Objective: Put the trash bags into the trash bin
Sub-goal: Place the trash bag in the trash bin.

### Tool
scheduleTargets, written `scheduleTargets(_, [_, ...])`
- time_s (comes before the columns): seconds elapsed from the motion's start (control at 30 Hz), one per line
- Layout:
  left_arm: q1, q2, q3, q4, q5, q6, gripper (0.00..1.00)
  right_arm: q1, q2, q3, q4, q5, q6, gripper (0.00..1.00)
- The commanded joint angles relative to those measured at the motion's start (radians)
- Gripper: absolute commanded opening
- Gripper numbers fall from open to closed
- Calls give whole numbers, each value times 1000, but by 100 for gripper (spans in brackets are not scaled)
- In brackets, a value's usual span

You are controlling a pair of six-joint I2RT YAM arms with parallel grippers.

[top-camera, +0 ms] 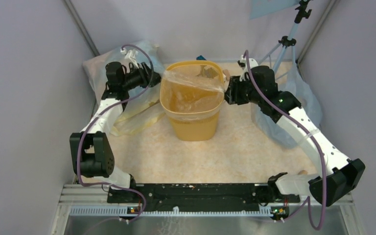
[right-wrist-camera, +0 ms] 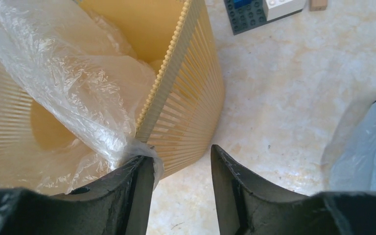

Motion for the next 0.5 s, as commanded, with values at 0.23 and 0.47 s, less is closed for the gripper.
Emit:
scheduleTargets(0.23, [-25, -65, 158, -340, -94, 180, 75, 14, -55, 20, 120, 44, -81, 26])
scheduleTargets(0.47, [-8, -117, 195, -483, -122, 236, 82, 14, -61, 34, 130, 9, -84, 0])
